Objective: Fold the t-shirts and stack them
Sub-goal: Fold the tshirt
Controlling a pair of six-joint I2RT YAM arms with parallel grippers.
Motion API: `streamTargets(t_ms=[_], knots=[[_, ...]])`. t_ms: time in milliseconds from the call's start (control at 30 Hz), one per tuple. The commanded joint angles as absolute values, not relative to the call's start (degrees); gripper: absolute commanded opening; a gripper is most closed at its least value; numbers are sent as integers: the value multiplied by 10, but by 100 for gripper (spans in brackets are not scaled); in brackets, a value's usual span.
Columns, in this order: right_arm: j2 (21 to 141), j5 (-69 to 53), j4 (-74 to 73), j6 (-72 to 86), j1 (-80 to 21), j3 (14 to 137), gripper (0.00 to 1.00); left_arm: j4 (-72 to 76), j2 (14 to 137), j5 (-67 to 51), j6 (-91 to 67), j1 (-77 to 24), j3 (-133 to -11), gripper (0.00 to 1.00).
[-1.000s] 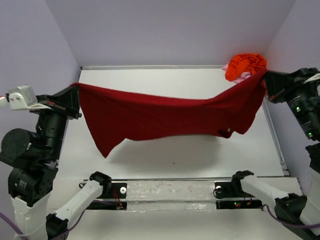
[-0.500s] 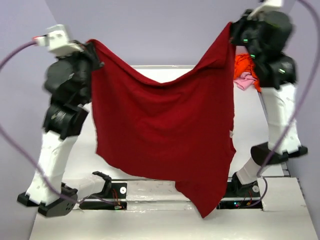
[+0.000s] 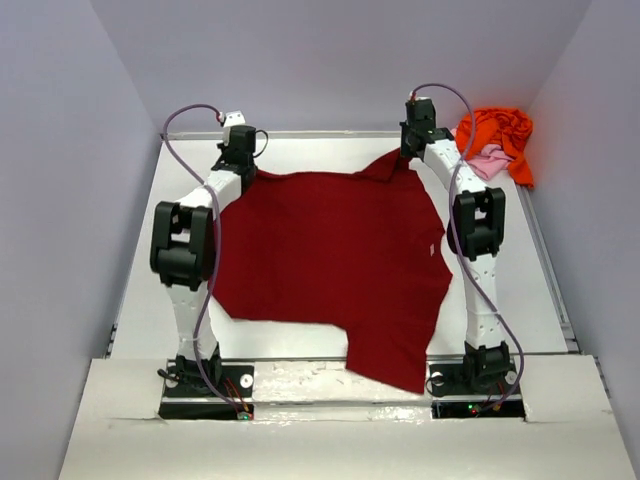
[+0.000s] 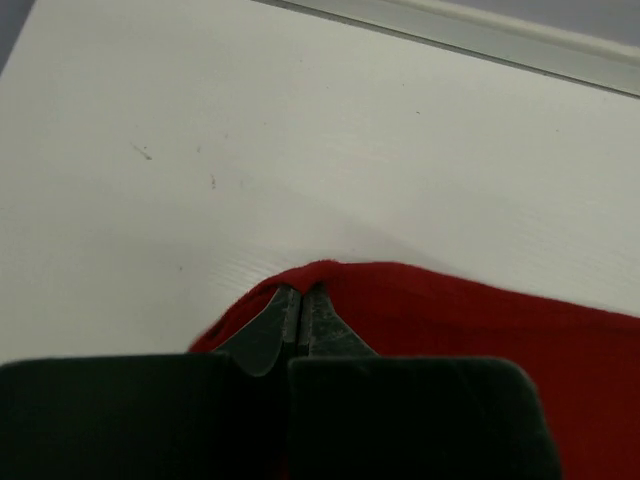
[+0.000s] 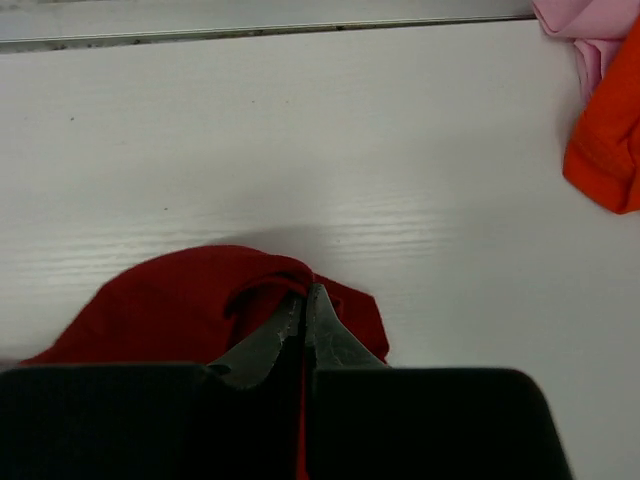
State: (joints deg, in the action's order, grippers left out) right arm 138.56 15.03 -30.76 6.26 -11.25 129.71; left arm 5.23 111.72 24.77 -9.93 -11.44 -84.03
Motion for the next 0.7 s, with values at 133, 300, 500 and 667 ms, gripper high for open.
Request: streamTargets(t_ms=[133, 300, 500, 667], knots=[[1409, 133, -238, 45, -81, 1391, 0, 85, 1223, 223, -100, -95, -989, 0], [1380, 118, -241, 54, -81, 1363, 0, 90, 1218, 200, -105, -88, -985, 0], [1296, 98, -238, 79, -81, 1248, 0, 126, 1148, 179, -115, -67, -902, 0], [1193, 98, -233, 96, -81, 1131, 0, 162, 1088, 180, -106, -57, -833, 0]])
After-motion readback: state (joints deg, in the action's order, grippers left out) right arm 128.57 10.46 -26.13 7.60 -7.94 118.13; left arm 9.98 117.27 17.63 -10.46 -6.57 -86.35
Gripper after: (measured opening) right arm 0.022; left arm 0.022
